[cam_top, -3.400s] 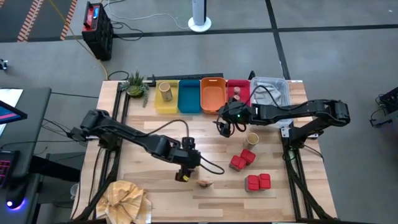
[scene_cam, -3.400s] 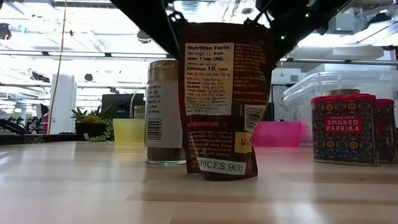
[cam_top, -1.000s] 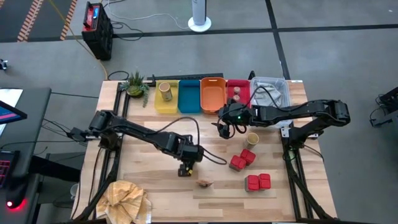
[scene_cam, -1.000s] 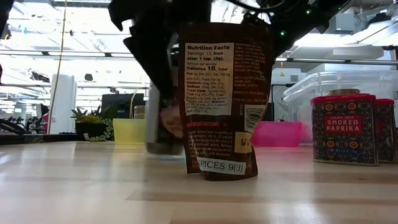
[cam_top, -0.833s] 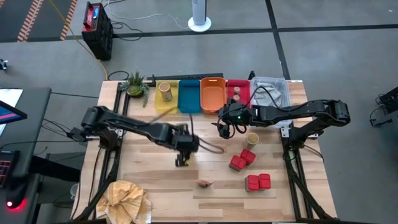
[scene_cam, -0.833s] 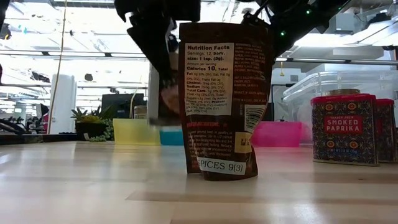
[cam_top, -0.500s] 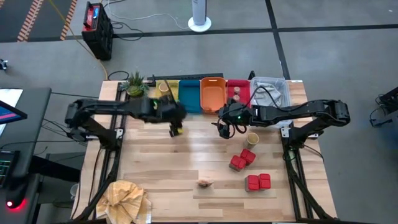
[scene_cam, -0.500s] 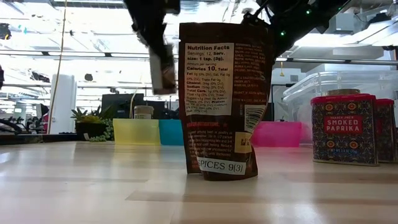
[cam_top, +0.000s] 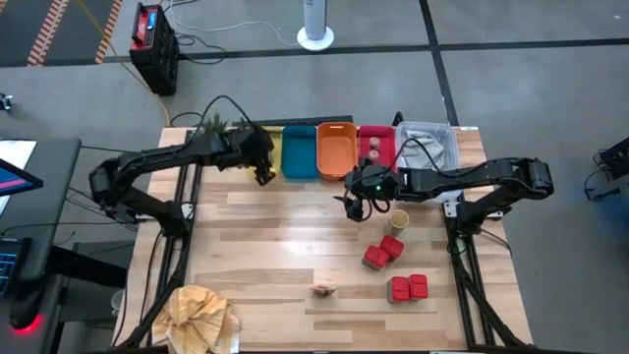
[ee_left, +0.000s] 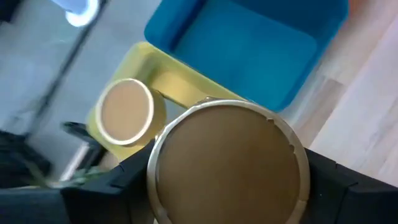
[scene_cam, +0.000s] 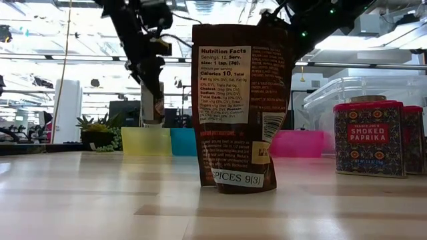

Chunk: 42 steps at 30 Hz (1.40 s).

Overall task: Sort spices by type
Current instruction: Put the bottom gold spice bottle into the yellow bin, then put the gold spice bottle into the yellow bin

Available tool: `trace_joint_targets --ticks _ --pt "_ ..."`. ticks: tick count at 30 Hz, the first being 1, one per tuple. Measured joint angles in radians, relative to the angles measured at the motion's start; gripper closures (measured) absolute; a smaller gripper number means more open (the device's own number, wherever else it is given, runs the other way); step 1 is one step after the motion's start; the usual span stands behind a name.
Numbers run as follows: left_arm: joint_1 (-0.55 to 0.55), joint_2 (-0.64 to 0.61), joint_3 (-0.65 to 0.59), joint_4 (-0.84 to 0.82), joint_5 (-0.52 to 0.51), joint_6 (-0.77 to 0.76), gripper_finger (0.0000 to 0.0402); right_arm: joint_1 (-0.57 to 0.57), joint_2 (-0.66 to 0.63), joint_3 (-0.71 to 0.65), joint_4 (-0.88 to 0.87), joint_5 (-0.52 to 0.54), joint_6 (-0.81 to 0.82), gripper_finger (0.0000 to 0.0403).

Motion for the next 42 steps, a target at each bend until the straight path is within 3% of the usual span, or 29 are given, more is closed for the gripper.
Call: trace_joint_targets --ticks 8,16,22,27,36,42 --pt "0.148 0.000 -0.048 0.038 0.091 -0.005 0.0136 0.017 0.000 0.000 0.003 0.000 0.000 0.0108" --pt "0.187 0.001 -0.115 0.093 0.197 -0.036 0.0135 0.015 0.000 0.000 0.007 0.000 0.000 0.0108" --pt "0.186 0.001 -0.136 0.097 0.195 -0.040 0.0059 0.015 0.000 0.000 0.015 0.000 0.000 0.0108" --pt "0.176 0.001 -0.120 0.098 0.197 -0.016 0.0050 0.015 0.000 0.000 0.015 0.000 0.000 0.0108" --pt "0.074 -0.029 0.021 0.061 0.204 0.074 0.0064 0.015 0.000 0.000 -0.019 0.000 0.000 0.0108" --pt "-0.205 -0.053 0.031 0.065 0.266 0.066 0.0064 0.022 -0.051 0.000 -0.146 0.000 0.016 0.0108"
